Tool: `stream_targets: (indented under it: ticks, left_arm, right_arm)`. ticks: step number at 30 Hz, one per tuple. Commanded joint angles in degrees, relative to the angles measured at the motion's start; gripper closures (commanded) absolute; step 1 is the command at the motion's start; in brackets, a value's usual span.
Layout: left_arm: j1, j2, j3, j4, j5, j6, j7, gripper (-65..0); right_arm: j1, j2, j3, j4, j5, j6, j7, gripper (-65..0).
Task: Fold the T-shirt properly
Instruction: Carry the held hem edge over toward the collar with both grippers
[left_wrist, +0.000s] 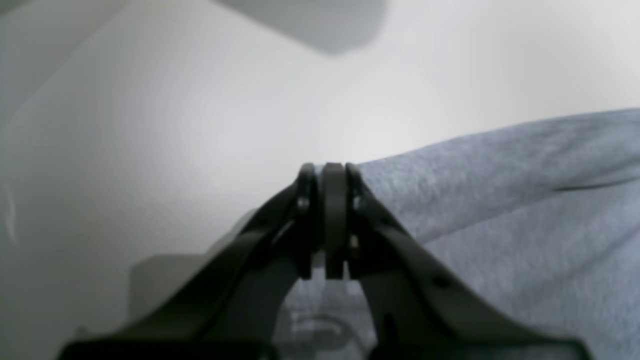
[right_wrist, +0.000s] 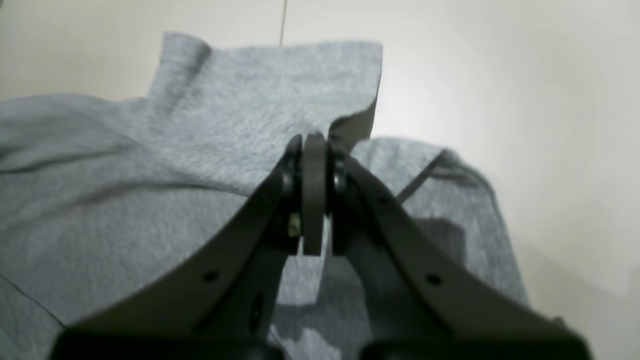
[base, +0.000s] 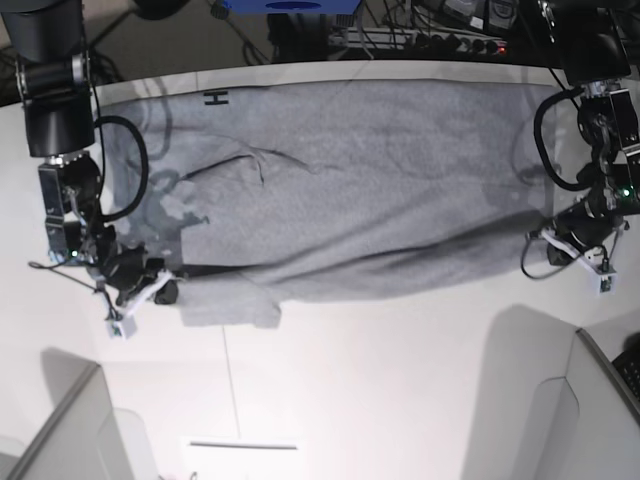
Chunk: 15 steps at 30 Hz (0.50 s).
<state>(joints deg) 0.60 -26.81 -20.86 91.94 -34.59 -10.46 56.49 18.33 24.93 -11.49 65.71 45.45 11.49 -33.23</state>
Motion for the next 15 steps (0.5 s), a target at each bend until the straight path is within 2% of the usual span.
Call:
stream_targets:
  ticks: [1, 3, 9, 15]
  left_arm:
    - [-0.38, -0.93, -0.19, 1.99, -0.8, -0.22, -1.15, 0.0]
    - [1.11, -0.93, -0.54, 3.66, -0.8, -0.22, -1.15, 0.0]
    - [2.34, -0.93, -0.81, 5.16, -0.8, -0.22, -1.15, 0.0]
    - [3.49, -1.02, -0.81, 5.25, -0.8, -0.22, -1.15, 0.0]
  right_arm:
    - [0.88, 1.14, 1.6, 1.67, 0.48, 0.16, 1.1, 0.0]
    - [-0.61, 1.14, 3.71, 3.69, 0.48, 0.16, 0.66, 0.0]
    - [-3.07, 0.79, 8.89, 8.79, 0.48, 0.16, -5.32, 0.0]
    - [-6.5, 0.79, 11.79, 11.61, 0.48, 0.16, -6.46, 0.0]
